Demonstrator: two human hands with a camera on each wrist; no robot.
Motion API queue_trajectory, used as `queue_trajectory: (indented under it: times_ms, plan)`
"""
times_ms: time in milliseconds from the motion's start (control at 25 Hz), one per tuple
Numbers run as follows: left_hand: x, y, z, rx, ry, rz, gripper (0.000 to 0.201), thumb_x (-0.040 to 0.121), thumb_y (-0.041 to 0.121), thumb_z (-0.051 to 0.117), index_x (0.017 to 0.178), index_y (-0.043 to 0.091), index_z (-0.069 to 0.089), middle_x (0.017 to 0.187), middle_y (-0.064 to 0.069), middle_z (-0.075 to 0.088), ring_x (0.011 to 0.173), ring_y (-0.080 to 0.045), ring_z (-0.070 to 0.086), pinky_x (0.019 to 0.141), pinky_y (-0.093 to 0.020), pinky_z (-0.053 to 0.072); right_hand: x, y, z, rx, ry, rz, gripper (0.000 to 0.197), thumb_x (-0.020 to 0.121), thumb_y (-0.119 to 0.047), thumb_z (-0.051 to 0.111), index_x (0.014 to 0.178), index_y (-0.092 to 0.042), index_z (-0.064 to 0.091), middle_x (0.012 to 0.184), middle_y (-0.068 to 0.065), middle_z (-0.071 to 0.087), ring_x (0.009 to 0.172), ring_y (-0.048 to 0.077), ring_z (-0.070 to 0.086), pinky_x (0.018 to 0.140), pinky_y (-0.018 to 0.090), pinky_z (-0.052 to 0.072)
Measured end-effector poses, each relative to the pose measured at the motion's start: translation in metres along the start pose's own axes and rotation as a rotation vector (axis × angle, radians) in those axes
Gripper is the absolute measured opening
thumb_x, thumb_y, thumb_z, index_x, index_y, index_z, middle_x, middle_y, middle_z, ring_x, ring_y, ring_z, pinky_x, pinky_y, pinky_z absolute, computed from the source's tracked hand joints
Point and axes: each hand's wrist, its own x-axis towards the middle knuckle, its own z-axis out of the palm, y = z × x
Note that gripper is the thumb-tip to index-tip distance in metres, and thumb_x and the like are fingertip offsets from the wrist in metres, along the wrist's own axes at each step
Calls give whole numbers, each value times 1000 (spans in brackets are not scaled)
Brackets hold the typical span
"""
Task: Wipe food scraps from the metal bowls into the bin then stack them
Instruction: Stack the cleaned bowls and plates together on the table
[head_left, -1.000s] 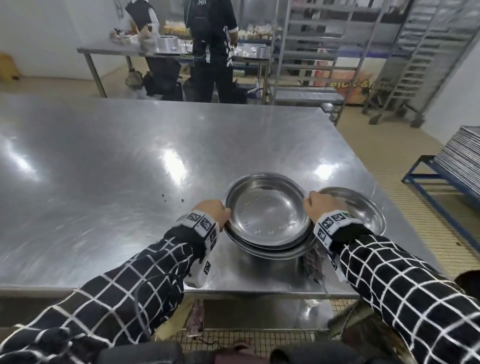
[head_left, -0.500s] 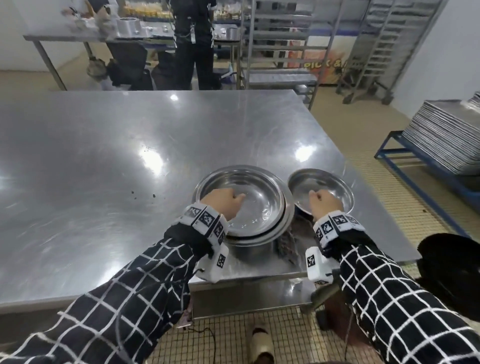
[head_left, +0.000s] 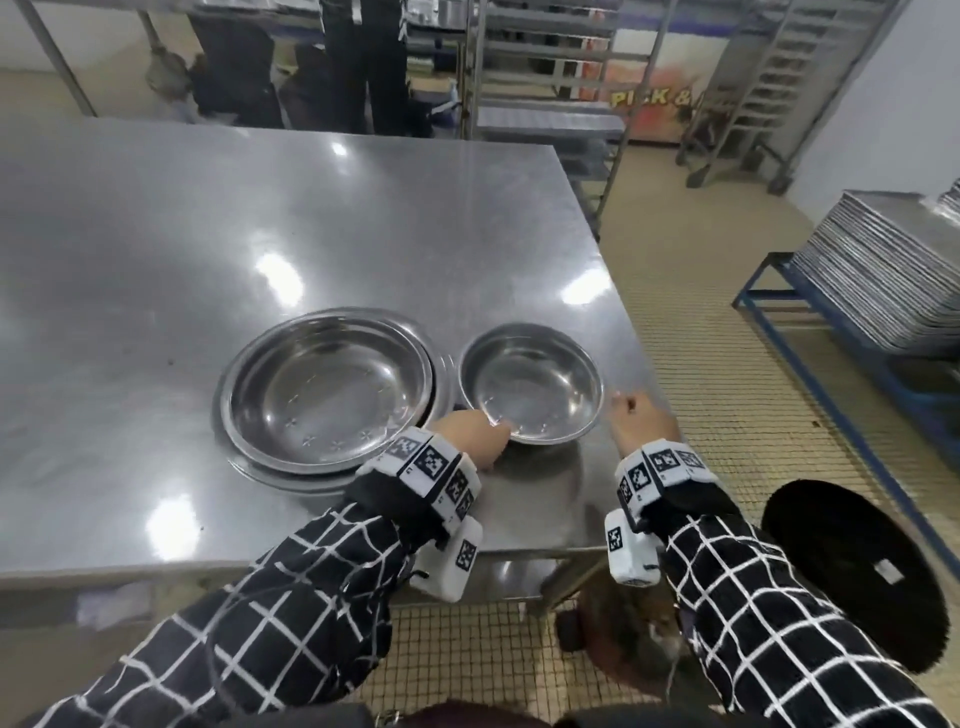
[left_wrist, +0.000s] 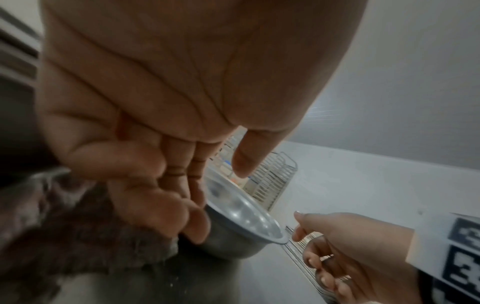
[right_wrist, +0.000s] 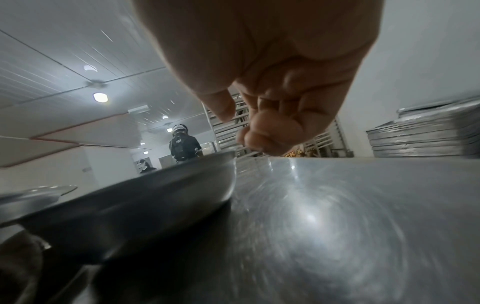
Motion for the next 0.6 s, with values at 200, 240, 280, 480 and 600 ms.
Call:
queue_trajectory:
  times_ms: [200,240,280,480,600]
  plan:
    - [29,11,29,-354,81,-230,55,99,47,30,119,4,57,112,-17,64,93,-34,66,91,-44,53,37,14,8,80,-232,-5,47,97,-50,27,113,-12,49,93,13,63,72,25,60,65,32,50]
    - [32,9,32,-487,116,-260,54,98,49,34,118,4,57,110,-17,64,91,-35,67,86,-46,55,38,13,11,106,-262,-12,50,96,-53,26,115,-13,49,97,14,63,76,27,61,70,34,51]
    - [37,9,36,-598,156,-283,55,96,50,39,117,3,57,110,-17,63,91,-37,68,83,-48,56,42,13,12,120,-293,-20,51,96,-53,26,118,-14,48,101,13,62,81,28,61,74,35,51]
    - [54,3,50,-761,262,-294,31,86,45,54,93,15,60,107,-12,62,102,-34,62,89,-50,53,49,18,20,202,-320,-98,32,98,-42,35,104,-14,48,90,10,59,81,30,60,79,47,54]
    - [51,7,50,-835,252,-283,22,85,39,58,78,18,60,84,-9,65,76,-28,65,76,-50,58,45,22,17,279,-275,-109,22,95,-30,40,101,-11,48,93,18,63,69,28,59,62,41,55]
